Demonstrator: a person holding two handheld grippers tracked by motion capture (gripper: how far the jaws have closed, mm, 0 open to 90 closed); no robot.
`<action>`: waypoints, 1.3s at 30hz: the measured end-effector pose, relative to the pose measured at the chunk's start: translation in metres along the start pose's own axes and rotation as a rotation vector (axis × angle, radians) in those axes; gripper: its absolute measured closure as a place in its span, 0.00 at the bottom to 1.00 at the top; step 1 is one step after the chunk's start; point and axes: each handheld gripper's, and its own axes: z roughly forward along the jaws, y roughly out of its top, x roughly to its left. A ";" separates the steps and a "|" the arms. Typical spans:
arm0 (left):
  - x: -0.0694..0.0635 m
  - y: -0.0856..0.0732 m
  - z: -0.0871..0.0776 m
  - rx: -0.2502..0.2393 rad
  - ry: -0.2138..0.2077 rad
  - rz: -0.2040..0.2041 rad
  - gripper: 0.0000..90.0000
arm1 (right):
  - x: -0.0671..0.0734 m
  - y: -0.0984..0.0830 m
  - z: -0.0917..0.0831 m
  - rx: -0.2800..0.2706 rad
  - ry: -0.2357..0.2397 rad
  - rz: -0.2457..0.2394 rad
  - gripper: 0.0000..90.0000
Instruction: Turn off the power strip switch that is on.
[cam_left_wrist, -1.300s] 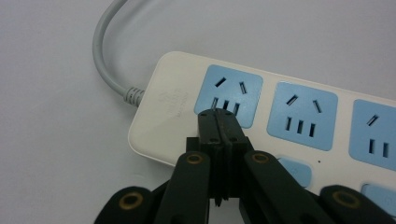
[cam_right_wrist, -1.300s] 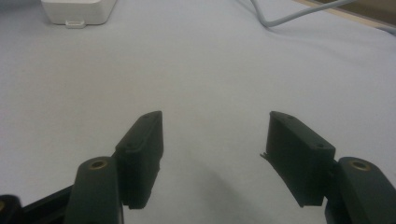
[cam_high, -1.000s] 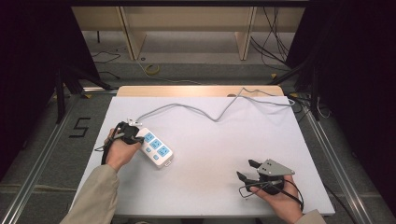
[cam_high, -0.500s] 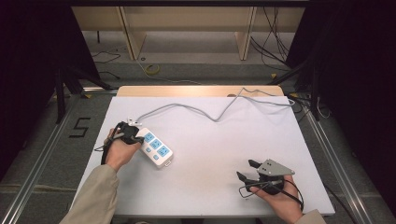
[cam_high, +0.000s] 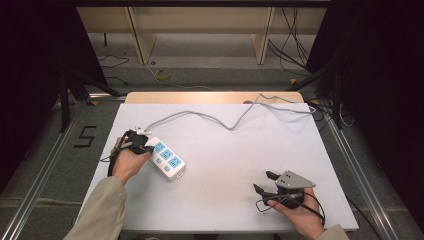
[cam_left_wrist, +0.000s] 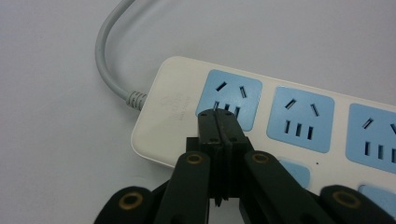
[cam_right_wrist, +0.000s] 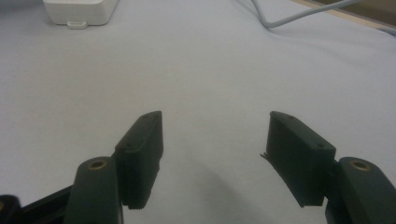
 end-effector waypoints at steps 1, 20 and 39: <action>0.000 0.000 0.000 -0.001 0.002 0.002 1.00 | 0.000 0.000 0.000 0.000 -0.001 0.001 0.42; 0.002 -0.001 -0.004 -0.016 0.019 -0.002 1.00 | 0.000 0.000 -0.001 -0.001 -0.003 0.003 0.41; -0.001 0.000 -0.011 -0.064 -0.002 0.004 0.99 | 0.000 0.000 -0.001 -0.001 0.000 0.004 0.41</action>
